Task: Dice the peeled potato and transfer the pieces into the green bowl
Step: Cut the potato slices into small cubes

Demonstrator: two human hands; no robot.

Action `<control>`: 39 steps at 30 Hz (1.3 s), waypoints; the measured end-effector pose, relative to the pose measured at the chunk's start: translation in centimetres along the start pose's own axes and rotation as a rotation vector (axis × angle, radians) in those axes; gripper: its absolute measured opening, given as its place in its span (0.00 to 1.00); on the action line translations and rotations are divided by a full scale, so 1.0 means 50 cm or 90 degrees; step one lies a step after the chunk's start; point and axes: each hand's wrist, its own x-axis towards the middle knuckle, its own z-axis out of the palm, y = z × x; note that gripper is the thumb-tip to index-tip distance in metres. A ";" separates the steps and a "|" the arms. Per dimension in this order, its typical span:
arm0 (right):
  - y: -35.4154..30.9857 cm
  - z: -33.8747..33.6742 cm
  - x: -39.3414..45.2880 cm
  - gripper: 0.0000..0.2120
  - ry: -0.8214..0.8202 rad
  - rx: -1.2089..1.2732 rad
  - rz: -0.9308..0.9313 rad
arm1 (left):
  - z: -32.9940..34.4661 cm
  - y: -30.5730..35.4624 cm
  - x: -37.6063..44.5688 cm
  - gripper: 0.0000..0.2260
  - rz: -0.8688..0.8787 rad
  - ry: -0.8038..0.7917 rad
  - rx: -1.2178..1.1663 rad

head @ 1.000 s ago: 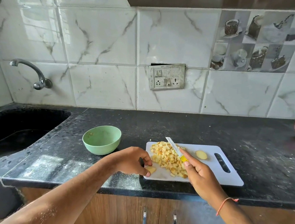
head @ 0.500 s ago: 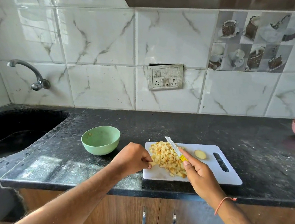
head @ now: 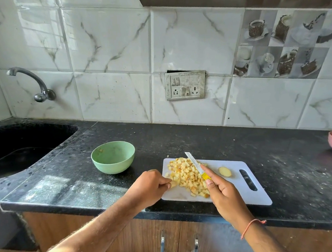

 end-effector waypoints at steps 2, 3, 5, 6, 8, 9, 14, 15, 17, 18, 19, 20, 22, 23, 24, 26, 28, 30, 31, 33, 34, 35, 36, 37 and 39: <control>0.003 0.000 0.002 0.21 0.000 -0.004 -0.002 | 0.006 0.000 -0.002 0.12 0.018 -0.005 0.006; 0.004 0.001 0.002 0.21 0.000 -0.007 -0.004 | 0.009 -0.001 -0.003 0.13 0.021 -0.004 0.002; 0.003 0.002 0.002 0.21 0.003 -0.012 -0.006 | 0.012 -0.005 -0.005 0.14 0.019 0.005 -0.006; 0.001 0.002 0.003 0.22 0.003 -0.017 -0.007 | 0.013 -0.007 -0.007 0.14 0.011 0.012 -0.017; -0.001 0.004 0.002 0.22 0.002 -0.028 -0.006 | 0.011 -0.010 -0.013 0.13 -0.018 0.036 -0.071; -0.003 0.004 0.001 0.22 0.001 -0.030 -0.007 | 0.010 -0.013 -0.015 0.13 -0.031 0.050 -0.102; -0.010 0.008 -0.004 0.21 -0.009 -0.110 0.015 | 0.013 -0.022 -0.021 0.09 -0.043 0.093 -0.182; -0.016 0.010 -0.008 0.22 -0.017 -0.159 0.013 | 0.015 -0.023 -0.021 0.08 -0.041 0.096 -0.187; -0.035 0.023 -0.022 0.24 -0.033 -0.290 -0.006 | 0.018 -0.024 -0.020 0.07 -0.031 0.107 -0.181; -0.049 0.031 -0.032 0.25 -0.038 -0.367 -0.012 | 0.019 -0.024 -0.019 0.06 -0.023 0.112 -0.175; -0.065 0.039 -0.044 0.25 -0.040 -0.440 -0.015 | 0.020 -0.024 -0.018 0.06 -0.017 0.118 -0.169; -0.076 0.050 -0.055 0.26 -0.044 -0.493 -0.019 | 0.022 -0.025 -0.017 0.05 -0.017 0.124 -0.164; -0.099 0.071 -0.075 0.26 -0.057 -0.532 -0.025 | 0.025 -0.025 -0.016 0.04 -0.028 0.128 -0.161; -0.108 0.080 -0.081 0.26 -0.060 -0.536 -0.028 | 0.026 -0.026 -0.015 0.04 -0.031 0.130 -0.161; -0.114 0.086 -0.085 0.27 -0.058 -0.533 -0.028 | 0.028 -0.027 -0.015 0.04 -0.031 0.132 -0.161; -0.122 0.094 -0.092 0.27 -0.060 -0.529 -0.025 | 0.029 -0.028 -0.015 0.03 -0.031 0.132 -0.161; -0.126 0.101 -0.096 0.28 -0.063 -0.545 -0.023 | 0.029 -0.029 -0.014 0.03 -0.030 0.130 -0.158; -0.132 0.110 -0.097 0.29 -0.076 -0.597 -0.014 | 0.029 -0.030 -0.012 0.03 -0.029 0.125 -0.155; -0.137 0.115 -0.095 0.30 -0.085 -0.631 -0.004 | 0.030 -0.030 -0.011 0.03 -0.027 0.122 -0.156; -0.141 0.128 -0.087 0.32 -0.105 -0.687 0.014 | 0.031 -0.033 -0.009 0.03 -0.022 0.121 -0.153; -0.142 0.136 -0.083 0.33 -0.110 -0.702 0.015 | 0.031 -0.033 -0.009 0.03 -0.019 0.119 -0.147; -0.142 0.141 -0.081 0.33 -0.113 -0.707 0.017 | 0.031 -0.034 -0.010 0.03 -0.016 0.119 -0.138; -0.140 0.145 -0.079 0.33 -0.114 -0.704 0.019 | 0.032 -0.034 -0.010 0.03 -0.013 0.120 -0.129; -0.139 0.144 -0.079 0.32 -0.116 -0.695 0.021 | 0.034 -0.034 -0.011 0.03 -0.011 0.122 -0.123; -0.137 0.138 -0.081 0.32 -0.122 -0.675 0.023 | 0.036 -0.034 -0.013 0.04 -0.014 0.131 -0.119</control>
